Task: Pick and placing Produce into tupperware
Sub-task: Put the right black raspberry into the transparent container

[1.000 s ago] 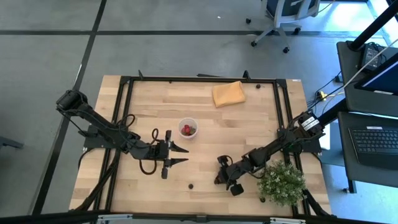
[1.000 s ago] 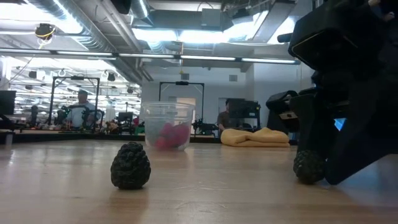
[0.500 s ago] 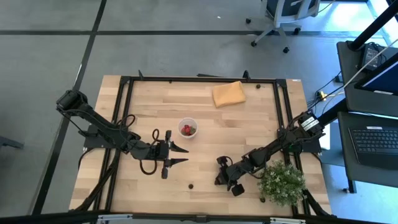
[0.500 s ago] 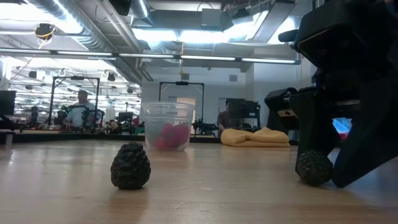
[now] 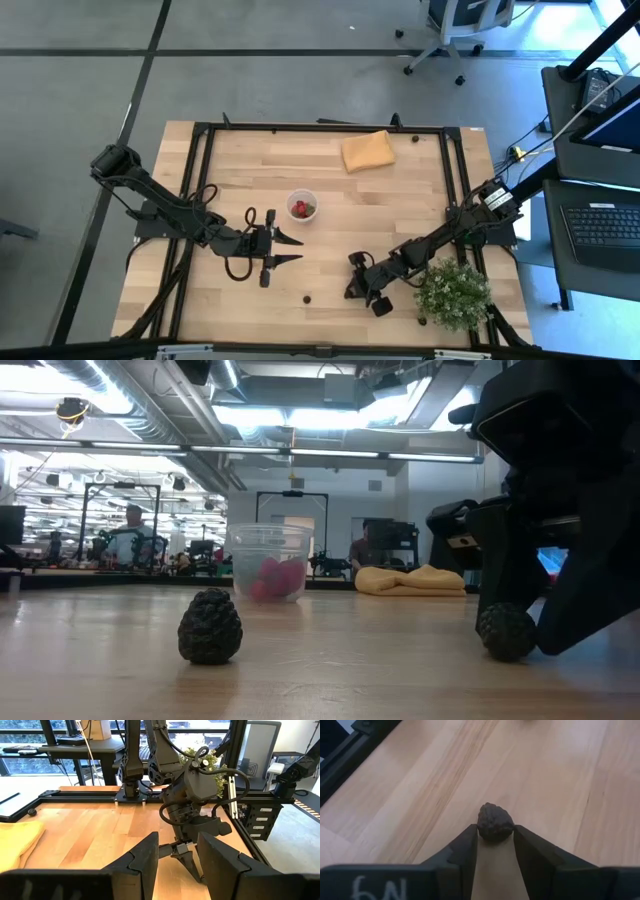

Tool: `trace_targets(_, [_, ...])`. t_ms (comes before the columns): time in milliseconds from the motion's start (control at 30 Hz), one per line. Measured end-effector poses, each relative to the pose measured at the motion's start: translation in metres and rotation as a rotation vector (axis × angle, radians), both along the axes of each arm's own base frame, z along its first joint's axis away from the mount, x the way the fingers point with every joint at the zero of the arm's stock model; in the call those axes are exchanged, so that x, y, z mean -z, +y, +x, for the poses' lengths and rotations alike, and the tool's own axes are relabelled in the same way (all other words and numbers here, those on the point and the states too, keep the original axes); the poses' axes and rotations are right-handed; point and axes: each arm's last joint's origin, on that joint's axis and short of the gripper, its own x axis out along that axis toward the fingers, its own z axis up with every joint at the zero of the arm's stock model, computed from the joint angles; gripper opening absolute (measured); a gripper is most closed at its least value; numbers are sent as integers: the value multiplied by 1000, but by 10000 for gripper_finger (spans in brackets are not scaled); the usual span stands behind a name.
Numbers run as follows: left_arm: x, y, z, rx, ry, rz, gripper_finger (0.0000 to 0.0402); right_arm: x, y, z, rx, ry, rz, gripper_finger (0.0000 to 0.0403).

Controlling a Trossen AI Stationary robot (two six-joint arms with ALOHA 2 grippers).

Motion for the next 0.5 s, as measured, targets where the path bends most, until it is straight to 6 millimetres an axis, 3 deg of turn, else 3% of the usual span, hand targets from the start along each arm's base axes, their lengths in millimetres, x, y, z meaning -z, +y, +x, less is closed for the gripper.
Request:
trace_targets(267, [0,0,0,0,0,0,130,0,0,0,14,5,10,139])
trace_targets(500, [0,0,0,0,0,0,130,0,0,0,20,7,14,192])
